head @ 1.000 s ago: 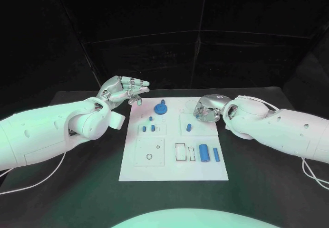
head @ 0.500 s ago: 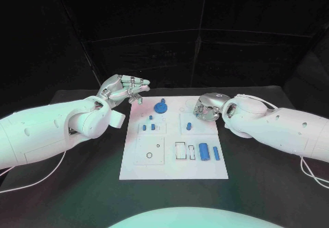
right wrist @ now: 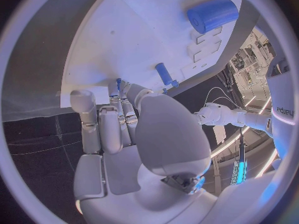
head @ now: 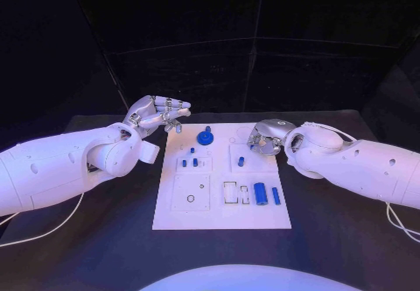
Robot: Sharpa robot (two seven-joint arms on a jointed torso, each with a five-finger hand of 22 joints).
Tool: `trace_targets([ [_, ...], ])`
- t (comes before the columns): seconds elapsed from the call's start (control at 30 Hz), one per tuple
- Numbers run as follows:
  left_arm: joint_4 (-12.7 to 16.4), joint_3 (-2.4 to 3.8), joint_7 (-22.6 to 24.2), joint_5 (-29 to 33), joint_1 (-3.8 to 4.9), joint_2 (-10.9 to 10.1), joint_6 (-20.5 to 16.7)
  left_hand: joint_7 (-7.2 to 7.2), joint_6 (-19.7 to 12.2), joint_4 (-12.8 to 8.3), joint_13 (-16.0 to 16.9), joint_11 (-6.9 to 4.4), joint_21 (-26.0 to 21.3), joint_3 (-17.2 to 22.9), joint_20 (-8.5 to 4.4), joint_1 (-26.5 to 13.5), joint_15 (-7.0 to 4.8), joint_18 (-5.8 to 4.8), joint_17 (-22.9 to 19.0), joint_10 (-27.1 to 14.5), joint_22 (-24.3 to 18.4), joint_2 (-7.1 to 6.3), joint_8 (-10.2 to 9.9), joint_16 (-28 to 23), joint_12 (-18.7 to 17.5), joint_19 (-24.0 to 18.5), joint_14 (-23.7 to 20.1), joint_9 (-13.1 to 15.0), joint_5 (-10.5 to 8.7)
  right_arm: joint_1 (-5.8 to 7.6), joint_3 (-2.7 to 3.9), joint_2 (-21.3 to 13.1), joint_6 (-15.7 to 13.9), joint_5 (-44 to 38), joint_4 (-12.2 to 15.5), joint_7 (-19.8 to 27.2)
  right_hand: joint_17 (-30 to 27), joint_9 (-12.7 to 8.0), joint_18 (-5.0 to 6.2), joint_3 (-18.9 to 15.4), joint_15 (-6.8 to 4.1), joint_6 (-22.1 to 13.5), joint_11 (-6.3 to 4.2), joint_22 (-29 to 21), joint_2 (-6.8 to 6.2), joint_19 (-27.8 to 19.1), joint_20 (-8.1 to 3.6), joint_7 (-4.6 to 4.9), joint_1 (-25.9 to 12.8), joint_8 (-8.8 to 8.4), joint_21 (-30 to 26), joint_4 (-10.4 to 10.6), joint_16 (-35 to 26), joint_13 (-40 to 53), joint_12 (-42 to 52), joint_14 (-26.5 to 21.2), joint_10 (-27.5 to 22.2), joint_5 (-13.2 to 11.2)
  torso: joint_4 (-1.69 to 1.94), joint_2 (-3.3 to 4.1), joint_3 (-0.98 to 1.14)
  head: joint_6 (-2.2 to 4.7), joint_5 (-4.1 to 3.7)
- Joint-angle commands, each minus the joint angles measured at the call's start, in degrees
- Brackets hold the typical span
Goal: Assemble the parts on the task board
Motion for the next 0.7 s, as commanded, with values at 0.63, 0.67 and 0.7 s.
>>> trace_targets([
  [0.63, -0.2, 0.04, 0.3, 0.7, 0.06, 0.1, 0.7, 0.24, -0.8, 0.2, 0.1, 0.29, -0.8, -0.8, 0.29, -0.7, 0.27, 0.28, -1.0, -1.0, -0.3, 0.24, 0.0, -0.7, 0.6, -0.5, -0.9, -0.1, 0.11, 0.16, 0.10, -4.3, -5.3, 1.6, 6.1, -1.1, -0.1, 0.1, -0.29, 0.8, -0.24, 0.6, 0.06, 0.4, -0.76, 0.3, -0.18, -0.14, -0.9, -0.21, 0.5, -0.2, 0.4, -0.2, -0.2, 2.6, 0.6, -0.6, 0.01, 0.08, 0.00, 0.00, 0.04],
  [0.67, -0.2, 0.04, 0.3, 0.7, 0.06, 0.1, 0.7, 0.24, -0.8, 0.2, 0.1, 0.29, -0.8, -0.8, 0.29, -0.7, 0.27, 0.28, -1.0, -1.0, -0.3, 0.24, 0.0, -0.7, 0.6, -0.5, -0.9, -0.1, 0.11, 0.17, 0.11, -4.7, -5.7, 1.7, 6.9, -1.1, -0.1, 0.1, -0.30, 0.9, -0.24, 0.6, 0.06, 0.4, -0.78, 0.3, -0.18, -0.14, -0.9, -0.21, 0.5, -0.2, 0.4, -0.2, -0.2, 2.6, 0.6, -0.6, -0.03, 0.07, 0.00, -0.04, 0.10],
  [0.7, -0.3, 0.04, 0.3, 0.7, 0.06, 0.1, 0.7, 0.24, -0.8, 0.2, 0.1, 0.29, -0.8, -0.8, 0.29, -0.7, 0.27, 0.28, -1.0, -1.0, -0.3, 0.24, 0.0, -0.7, 0.6, -0.5, -0.9, -0.1, 0.11, 0.17, 0.12, -5.1, -6.2, 1.9, 7.7, -1.0, 0.0, 0.1, -0.32, 1.0, -0.25, 0.7, 0.04, 0.6, -0.85, 0.4, -0.19, -0.15, -1.0, -0.19, 0.6, -0.3, 0.4, -0.2, -0.2, 2.7, 0.7, -0.5, -0.05, 0.07, 0.00, -0.04, 0.12],
])
